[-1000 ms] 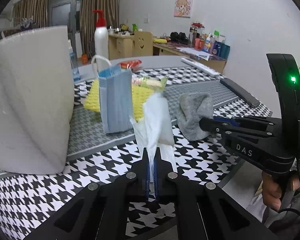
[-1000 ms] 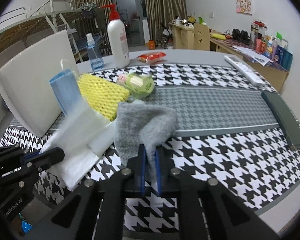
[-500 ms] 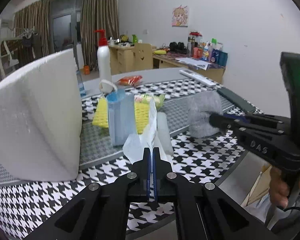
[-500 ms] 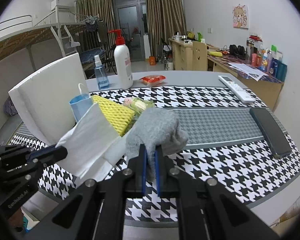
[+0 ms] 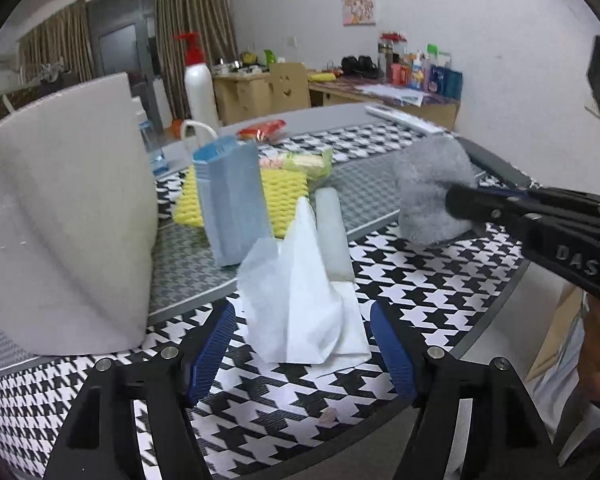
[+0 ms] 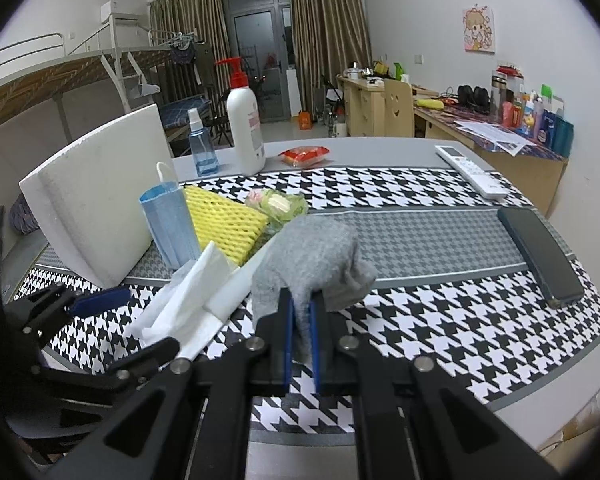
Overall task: Organize soft objects
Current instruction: 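Close the left gripper on the white tissue while the right gripper grasps the grey sock, then lift the tissue and sock and carry both toward the white foam box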
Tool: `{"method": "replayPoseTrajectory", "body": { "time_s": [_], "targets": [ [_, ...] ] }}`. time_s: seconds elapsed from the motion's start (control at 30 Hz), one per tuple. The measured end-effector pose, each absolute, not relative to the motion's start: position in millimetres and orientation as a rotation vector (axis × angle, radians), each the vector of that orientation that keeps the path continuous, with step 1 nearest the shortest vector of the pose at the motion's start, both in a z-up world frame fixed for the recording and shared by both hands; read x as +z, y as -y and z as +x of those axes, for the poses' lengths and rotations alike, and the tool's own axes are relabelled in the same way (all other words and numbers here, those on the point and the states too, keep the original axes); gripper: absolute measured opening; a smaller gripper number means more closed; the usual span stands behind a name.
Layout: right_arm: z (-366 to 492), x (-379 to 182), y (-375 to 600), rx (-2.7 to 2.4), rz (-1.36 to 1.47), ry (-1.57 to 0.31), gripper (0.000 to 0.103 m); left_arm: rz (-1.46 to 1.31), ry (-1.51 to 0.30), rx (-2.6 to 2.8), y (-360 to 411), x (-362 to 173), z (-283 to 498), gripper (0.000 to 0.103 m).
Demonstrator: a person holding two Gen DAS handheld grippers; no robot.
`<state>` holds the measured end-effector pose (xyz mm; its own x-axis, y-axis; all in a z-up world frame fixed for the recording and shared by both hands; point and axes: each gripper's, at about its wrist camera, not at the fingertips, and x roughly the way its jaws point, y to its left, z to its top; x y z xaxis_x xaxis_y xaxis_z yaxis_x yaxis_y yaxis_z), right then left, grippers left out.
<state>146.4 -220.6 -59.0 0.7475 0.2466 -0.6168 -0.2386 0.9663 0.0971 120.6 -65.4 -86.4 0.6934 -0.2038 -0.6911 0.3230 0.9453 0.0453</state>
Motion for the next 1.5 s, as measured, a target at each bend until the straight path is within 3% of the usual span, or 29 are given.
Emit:
{"method": "replayPoseTrajectory", "body": {
  "time_s": [0.37,0.47,0.63,0.73,1.5],
  "targets": [
    [148.2,-64.0,230.1,0.259,0.03,-0.687,0.01,0.186,-0.835,-0.273,74.6,-99.8,143.3,0.069],
    [148.1,-63.9,230.3,0.262,0.033,-0.686,0.01,0.171,-0.845,-0.293,77.4,-100.4,146.7,0.058],
    [146.8,-64.7,231.7,0.265,0.039,-0.685,0.01,0.179,-0.855,-0.339,85.3,-100.5,146.9,0.014],
    [145.3,-64.0,233.7,0.266,0.048,-0.68,0.01,0.185,-0.86,-0.348,89.2,-100.7,147.3,0.006],
    [135.7,-27.0,220.0,0.322,0.017,-0.584,0.01,0.156,-0.611,-0.334,66.1,-25.3,102.9,0.004]
  ]
}}
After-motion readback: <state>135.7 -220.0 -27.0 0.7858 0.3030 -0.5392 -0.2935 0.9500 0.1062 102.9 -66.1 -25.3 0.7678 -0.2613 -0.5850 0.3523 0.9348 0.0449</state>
